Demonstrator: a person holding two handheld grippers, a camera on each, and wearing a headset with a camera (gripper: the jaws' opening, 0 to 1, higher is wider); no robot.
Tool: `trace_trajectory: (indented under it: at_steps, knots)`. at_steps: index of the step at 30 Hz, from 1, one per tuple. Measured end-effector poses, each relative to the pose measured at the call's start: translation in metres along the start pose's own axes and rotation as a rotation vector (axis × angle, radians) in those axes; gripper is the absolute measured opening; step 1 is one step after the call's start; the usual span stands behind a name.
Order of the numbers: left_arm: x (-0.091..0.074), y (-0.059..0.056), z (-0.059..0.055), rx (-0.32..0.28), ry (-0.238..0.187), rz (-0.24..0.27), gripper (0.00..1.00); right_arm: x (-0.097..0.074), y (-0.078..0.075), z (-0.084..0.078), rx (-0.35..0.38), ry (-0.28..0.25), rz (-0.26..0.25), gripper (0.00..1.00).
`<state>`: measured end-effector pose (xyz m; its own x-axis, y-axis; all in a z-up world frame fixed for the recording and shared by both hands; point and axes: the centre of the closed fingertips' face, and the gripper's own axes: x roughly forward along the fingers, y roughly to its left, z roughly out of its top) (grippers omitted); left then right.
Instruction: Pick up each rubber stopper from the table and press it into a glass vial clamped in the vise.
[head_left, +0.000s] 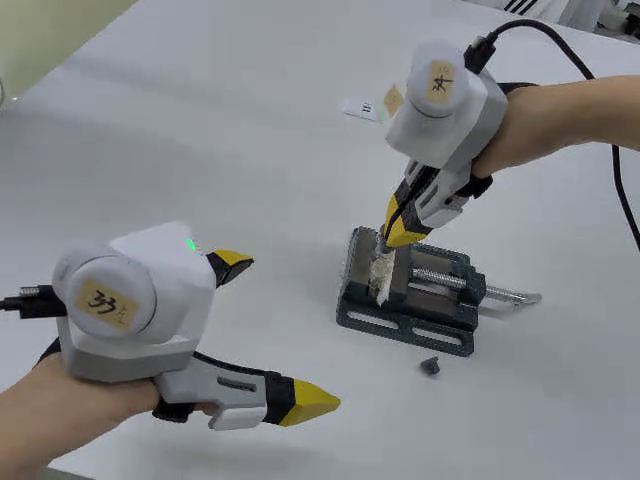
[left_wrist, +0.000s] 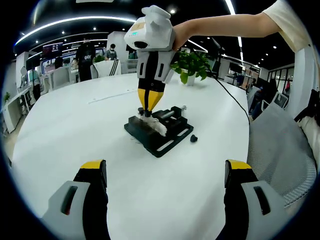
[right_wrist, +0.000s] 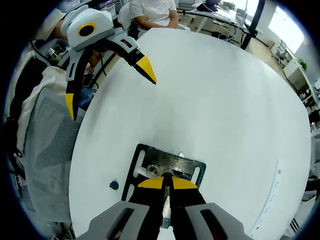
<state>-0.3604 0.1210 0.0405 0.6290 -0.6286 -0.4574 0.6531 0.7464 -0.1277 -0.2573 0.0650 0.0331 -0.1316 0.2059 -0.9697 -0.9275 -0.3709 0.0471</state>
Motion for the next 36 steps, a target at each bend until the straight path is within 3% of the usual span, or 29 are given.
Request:
trace_trajectory:
  at_steps: [12,20,36]
  knots:
    - [0.008,-0.004,0.001,-0.008,0.003,-0.011,0.97,0.000,0.001,0.000,0.000,0.023,-0.003,0.00]
    - [0.009,-0.006,0.006,-0.008,-0.001,-0.013,0.97,0.000,0.001,-0.001,0.020,0.009,-0.006,0.00]
    - [0.008,-0.003,0.009,-0.016,-0.006,-0.009,0.97,0.004,-0.001,0.001,0.033,0.051,-0.017,0.00]
